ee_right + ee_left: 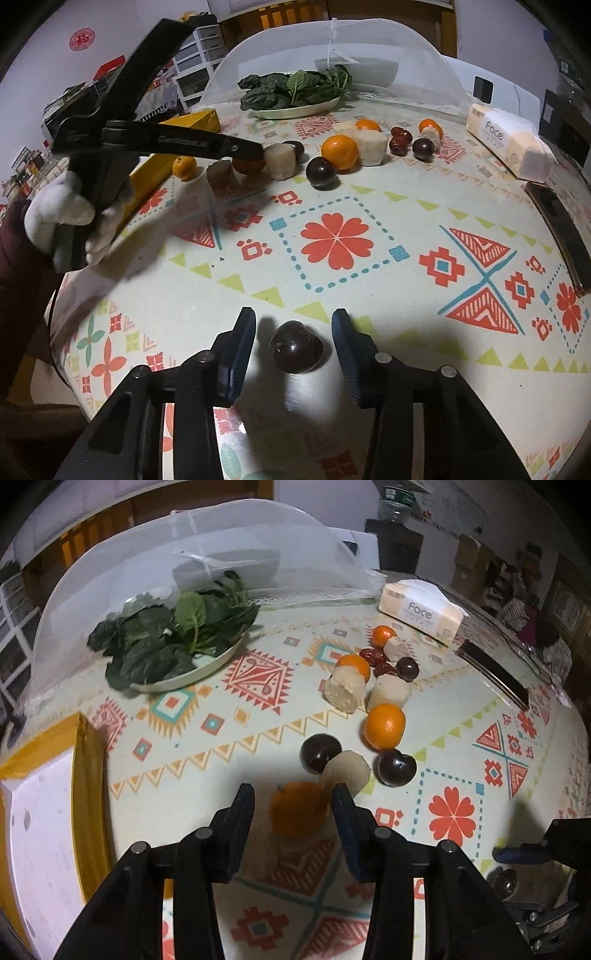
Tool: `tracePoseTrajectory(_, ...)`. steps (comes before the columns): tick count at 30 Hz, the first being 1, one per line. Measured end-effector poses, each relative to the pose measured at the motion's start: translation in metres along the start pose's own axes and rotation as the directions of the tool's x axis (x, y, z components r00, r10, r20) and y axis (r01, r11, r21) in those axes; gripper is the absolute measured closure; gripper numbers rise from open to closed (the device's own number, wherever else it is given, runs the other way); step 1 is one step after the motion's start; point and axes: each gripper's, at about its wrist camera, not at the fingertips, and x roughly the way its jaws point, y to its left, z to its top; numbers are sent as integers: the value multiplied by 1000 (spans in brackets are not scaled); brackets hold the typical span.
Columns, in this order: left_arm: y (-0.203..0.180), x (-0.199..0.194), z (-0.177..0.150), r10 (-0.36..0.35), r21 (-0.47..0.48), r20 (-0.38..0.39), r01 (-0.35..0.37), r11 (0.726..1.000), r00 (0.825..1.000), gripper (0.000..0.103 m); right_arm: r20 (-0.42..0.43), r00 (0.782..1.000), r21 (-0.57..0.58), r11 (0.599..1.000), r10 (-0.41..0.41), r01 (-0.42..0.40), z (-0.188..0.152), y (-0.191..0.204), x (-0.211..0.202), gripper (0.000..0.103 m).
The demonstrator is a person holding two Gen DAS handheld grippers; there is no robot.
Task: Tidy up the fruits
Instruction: 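Grasp the orange with the left gripper while the right gripper grasps the plum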
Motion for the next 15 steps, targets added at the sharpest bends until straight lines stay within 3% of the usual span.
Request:
tracePoseTrajectory(9, -10, -1, -7, -59, 74, -19, 60, 995, 998, 60, -4, 999, -10, 999, 39, -39, -5, 3, -3, 57)
tracePoseTrajectory(13, -20, 4, -17, -42, 146, -62, 51, 988, 997, 60, -5, 999, -29, 998, 47, -47, -11, 2, -7, 57)
tracePoseTrajectory(15, -23, 6, -21, -25, 167, -64, 35, 985, 998, 60, -4, 999, -43, 998, 35, -35, -14, 2, -9, 62)
